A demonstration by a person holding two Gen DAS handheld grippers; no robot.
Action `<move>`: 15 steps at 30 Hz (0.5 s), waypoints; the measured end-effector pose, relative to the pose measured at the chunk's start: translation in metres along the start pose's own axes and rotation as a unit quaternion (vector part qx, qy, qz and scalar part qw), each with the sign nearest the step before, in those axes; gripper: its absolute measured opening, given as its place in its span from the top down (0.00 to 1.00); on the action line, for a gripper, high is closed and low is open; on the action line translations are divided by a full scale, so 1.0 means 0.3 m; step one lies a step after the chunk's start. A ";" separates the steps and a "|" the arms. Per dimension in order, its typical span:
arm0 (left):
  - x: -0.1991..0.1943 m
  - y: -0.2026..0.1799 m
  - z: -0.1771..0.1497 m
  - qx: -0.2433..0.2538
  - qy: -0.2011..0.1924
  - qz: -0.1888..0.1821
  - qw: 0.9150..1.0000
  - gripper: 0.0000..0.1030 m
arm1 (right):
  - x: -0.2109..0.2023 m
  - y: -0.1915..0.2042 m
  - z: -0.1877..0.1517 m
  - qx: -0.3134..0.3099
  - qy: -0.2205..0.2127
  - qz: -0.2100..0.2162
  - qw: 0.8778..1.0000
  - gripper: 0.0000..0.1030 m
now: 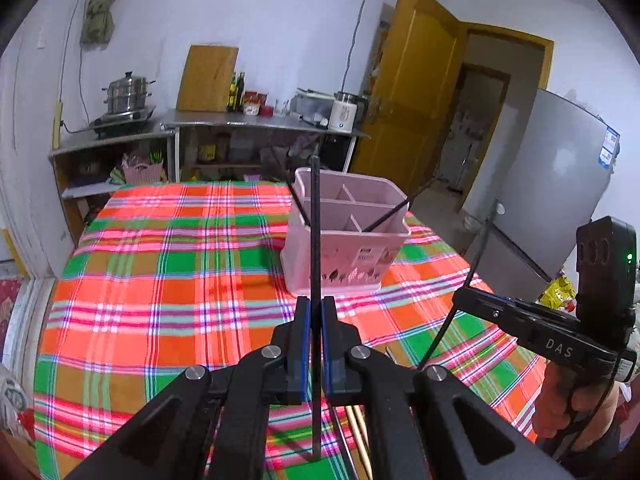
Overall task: Organize utensils
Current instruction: 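Close the right tool on a black chopstick while the left tool grasps another, then carry the held black chopsticks with both tools above the pink basket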
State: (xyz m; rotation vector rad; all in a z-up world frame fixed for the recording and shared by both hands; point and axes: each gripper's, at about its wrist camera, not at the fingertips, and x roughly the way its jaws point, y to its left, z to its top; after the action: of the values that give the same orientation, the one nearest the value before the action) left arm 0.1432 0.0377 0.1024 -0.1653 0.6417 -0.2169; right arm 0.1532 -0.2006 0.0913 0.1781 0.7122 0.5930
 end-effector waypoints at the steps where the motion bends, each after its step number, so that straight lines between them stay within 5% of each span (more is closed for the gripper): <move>1: -0.005 -0.005 0.009 0.003 -0.002 -0.001 1.000 0.95 | -0.006 -0.001 0.005 0.000 -0.003 -0.001 1.000 0.95; 15: 0.018 -0.023 0.095 0.007 -0.026 0.000 1.000 0.95 | -0.039 -0.013 0.034 0.004 -0.023 -0.003 1.000 0.95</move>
State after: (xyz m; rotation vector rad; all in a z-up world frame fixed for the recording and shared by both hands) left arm 0.1636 0.0323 0.1234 -0.1580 0.5881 -0.2171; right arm 0.1545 -0.2100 0.1043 0.1966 0.6703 0.5780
